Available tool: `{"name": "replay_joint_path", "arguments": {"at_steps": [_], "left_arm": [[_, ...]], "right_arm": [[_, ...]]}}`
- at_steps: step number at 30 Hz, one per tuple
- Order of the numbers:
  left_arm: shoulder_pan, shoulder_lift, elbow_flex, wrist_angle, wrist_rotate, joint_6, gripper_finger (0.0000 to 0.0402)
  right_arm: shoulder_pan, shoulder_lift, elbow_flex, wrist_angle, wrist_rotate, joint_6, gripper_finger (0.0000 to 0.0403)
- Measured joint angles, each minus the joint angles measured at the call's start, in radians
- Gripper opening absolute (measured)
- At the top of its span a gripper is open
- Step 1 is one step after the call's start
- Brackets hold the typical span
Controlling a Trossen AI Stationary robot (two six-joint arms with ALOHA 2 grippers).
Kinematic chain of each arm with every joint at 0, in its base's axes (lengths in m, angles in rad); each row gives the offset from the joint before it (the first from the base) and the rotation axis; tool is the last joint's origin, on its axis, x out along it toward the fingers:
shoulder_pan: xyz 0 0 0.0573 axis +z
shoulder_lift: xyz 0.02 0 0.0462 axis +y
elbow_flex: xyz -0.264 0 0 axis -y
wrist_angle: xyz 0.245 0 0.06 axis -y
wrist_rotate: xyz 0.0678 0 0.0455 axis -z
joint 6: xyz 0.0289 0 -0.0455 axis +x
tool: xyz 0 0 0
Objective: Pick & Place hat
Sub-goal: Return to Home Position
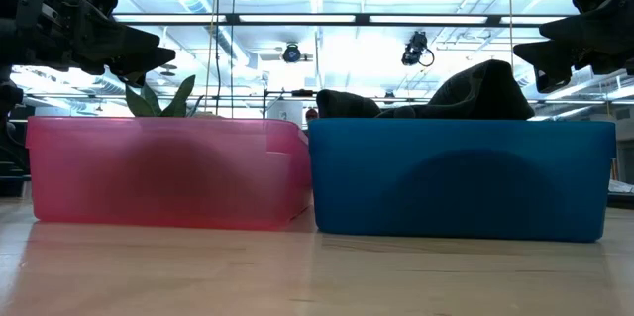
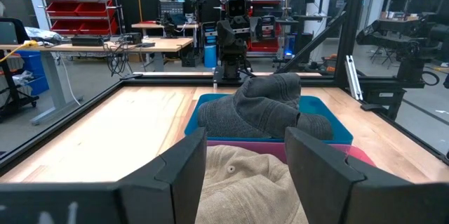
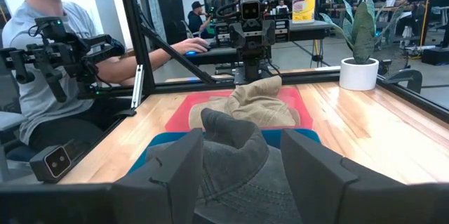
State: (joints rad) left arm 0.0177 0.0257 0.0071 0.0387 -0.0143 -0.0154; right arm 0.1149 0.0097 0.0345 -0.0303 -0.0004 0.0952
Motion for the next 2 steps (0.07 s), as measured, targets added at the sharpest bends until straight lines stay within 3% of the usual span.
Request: {"name": "replay_joint_path", "arguments": {"at_steps": [2], "left_arm": [[0.0, 0.0, 0.0, 0.0, 0.0, 0.0, 0.0197]], "right_arm": [[0.0, 0.0, 0.0, 0.0, 0.0, 0.0, 0.0197]]}}
